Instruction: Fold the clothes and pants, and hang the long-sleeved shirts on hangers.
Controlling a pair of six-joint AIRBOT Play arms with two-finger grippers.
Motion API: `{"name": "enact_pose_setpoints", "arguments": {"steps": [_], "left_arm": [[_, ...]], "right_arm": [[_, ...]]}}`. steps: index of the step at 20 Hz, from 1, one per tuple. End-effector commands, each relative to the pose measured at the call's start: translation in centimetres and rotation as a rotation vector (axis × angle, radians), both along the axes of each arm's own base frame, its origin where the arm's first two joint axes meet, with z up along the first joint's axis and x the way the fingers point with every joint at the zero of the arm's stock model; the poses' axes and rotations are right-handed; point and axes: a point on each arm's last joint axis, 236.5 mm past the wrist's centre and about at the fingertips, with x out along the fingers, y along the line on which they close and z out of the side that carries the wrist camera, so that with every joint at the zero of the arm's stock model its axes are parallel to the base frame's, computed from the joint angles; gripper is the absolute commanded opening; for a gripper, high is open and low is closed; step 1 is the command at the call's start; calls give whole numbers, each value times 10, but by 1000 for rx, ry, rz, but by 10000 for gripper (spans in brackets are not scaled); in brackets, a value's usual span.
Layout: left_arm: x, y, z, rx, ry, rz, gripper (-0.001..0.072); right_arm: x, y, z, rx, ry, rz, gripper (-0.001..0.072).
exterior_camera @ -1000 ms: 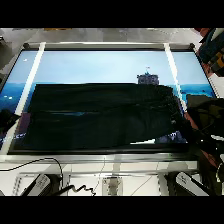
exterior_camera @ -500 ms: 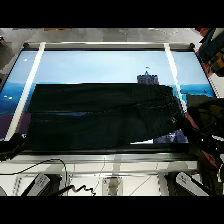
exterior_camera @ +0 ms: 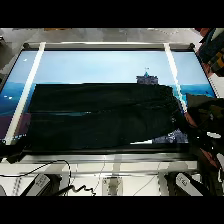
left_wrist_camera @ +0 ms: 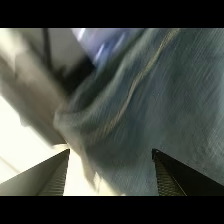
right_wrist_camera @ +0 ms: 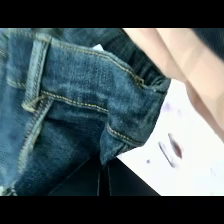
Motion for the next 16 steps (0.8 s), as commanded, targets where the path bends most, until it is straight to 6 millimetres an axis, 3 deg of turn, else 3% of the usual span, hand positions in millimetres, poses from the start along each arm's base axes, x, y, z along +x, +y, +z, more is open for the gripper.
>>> {"name": "enact_pose_setpoints", "arguments": {"steps": [1,2,4,5,7,10,13,16], "left_arm": [[11,24,-8,79,-45,64,596],[12,21,-13,55,-43,75,519],[22,12,-15,-7,-74,110,112],[32,10,-8,-31,-115,136,19],[51,9,14,-41,-196,102,19],[76,18,65,-24,-288,49,18],[95,40,133,101,-394,5,19],[107,57,196,241,-492,-12,17]], "right_arm": [[6,-8,39,-107,-84,3,19],[5,-5,50,-135,-105,27,19],[-2,-3,68,-159,-122,27,19],[-7,-4,76,-186,-123,30,20],[-19,-4,90,-253,-115,52,19],[-42,6,104,-331,-51,150,19],[-64,1,128,-395,14,154,19],[-73,0,159,-402,8,111,19]]}}
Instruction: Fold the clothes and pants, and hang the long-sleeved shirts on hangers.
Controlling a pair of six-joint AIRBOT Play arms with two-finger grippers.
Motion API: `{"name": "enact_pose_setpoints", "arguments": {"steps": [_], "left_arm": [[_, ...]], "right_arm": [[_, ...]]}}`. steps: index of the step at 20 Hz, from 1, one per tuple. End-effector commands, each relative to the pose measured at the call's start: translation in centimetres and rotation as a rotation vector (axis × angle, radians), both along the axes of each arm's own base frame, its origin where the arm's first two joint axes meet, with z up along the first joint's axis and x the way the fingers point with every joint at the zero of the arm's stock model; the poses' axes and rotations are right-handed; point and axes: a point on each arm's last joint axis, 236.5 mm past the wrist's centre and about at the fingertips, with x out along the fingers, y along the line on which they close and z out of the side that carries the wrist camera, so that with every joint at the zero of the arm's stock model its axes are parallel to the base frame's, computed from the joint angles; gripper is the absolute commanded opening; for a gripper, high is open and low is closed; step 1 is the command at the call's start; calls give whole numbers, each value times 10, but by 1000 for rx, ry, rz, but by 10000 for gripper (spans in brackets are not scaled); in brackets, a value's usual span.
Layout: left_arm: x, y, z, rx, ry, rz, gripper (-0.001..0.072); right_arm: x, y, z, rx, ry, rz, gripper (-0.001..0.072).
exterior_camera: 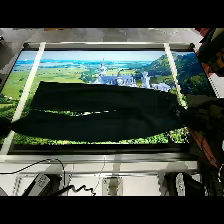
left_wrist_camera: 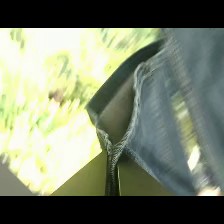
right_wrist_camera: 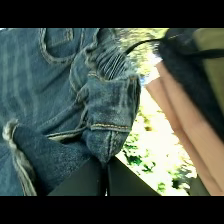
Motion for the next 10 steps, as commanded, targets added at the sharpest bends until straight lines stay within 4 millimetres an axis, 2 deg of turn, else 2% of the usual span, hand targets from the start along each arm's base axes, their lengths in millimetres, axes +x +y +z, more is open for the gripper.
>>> {"name": "enact_pose_setpoints", "arguments": {"steps": [1,3,5,8,10], "left_arm": [[17,13,69,136,-112,-10,16],[36,23,74,181,-155,19,15],[66,22,60,156,-174,39,14],[131,-2,28,98,-170,-8,14],[182,-23,6,46,-163,-47,14]], "right_arm": [[-18,-4,23,12,26,-75,19],[-9,-8,21,61,9,-121,19],[7,-16,11,139,-2,-181,19],[48,-21,-1,279,-55,-225,19],[79,-29,-4,270,-83,-225,19]]}}
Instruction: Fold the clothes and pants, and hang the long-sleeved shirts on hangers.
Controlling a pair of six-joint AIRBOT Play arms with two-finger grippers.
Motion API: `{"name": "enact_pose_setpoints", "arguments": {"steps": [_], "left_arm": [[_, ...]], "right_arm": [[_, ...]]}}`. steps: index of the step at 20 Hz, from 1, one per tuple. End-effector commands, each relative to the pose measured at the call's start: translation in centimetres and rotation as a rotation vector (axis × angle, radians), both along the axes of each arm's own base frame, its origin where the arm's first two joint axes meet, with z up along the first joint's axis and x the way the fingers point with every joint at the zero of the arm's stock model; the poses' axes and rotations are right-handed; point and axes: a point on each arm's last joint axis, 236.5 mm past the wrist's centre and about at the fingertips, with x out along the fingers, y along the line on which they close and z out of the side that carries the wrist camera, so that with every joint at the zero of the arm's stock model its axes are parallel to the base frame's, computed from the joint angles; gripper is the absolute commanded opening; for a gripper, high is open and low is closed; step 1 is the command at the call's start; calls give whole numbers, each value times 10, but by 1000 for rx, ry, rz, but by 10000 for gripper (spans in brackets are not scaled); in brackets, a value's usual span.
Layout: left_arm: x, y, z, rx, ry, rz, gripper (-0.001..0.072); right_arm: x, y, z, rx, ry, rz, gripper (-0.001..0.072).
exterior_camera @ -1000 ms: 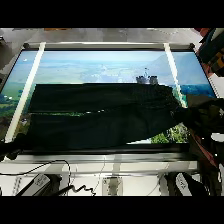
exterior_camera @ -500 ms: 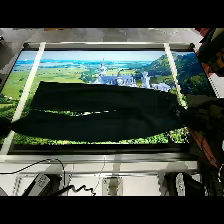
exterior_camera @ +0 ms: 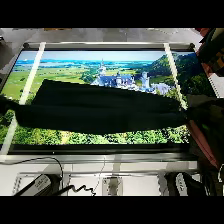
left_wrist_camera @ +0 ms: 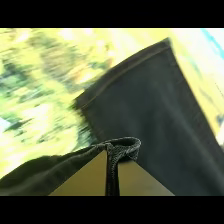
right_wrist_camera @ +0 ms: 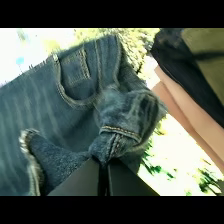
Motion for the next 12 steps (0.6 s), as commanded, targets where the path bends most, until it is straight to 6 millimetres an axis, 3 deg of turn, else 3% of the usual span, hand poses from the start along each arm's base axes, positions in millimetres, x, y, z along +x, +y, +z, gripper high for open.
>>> {"name": "enact_pose_setpoints", "arguments": {"steps": [1,3,6,9,10,11,12], "left_arm": [[84,-28,-29,-52,-17,-34,14],[128,-36,-40,-66,-27,-63,14],[179,-37,-48,-107,-63,-50,14],[213,-31,-47,-115,-113,-29,17],[219,-29,-45,-119,-127,-28,28],[222,-29,-40,-118,-138,-32,265],[222,-30,-34,-103,-142,-50,673]], "right_arm": [[57,-12,-3,49,-84,-55,19],[93,-19,-11,82,-112,-101,19],[145,-21,-43,161,-95,-153,19],[195,-28,-65,196,-120,-198,21],[206,-29,-71,199,-121,-199,71],[214,-27,-76,200,-115,-192,328],[218,-26,-77,198,-111,-184,524]]}}
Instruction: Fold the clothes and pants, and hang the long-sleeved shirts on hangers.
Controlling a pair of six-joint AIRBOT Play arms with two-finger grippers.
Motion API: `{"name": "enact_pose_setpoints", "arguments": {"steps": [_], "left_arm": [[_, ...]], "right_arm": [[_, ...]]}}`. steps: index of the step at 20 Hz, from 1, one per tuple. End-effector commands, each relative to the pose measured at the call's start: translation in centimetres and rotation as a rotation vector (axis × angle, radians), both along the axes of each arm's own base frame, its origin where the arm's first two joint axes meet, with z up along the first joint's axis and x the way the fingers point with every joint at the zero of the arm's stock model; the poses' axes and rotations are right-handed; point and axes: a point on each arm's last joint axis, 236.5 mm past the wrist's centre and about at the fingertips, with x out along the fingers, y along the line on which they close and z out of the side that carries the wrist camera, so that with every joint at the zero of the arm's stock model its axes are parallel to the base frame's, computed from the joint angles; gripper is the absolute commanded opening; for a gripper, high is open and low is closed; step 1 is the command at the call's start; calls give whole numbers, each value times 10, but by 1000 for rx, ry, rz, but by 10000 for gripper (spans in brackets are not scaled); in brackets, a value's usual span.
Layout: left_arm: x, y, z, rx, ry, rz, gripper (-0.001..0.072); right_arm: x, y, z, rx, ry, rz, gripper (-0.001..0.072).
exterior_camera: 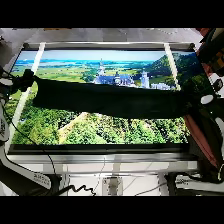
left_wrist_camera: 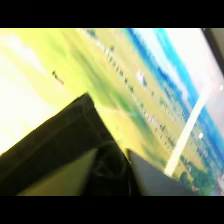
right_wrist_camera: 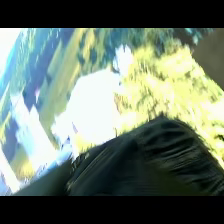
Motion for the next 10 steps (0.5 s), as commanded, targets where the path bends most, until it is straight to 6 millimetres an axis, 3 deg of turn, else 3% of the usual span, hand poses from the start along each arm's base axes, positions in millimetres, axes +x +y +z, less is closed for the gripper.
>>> {"name": "enact_pose_setpoints", "arguments": {"steps": [1,4,5,6,10], "left_arm": [[14,-4,13,40,-24,-53,694],[-14,-4,39,139,24,-191,688],[-29,0,42,142,65,-214,610],[-49,6,39,137,126,-241,482],[-136,19,4,37,395,-309,468]], "right_arm": [[30,2,-15,-8,0,14,525],[21,13,-9,-107,73,160,525],[18,17,-6,-115,85,186,525],[14,21,-3,-121,98,212,525],[1,31,8,-157,132,293,525]]}}
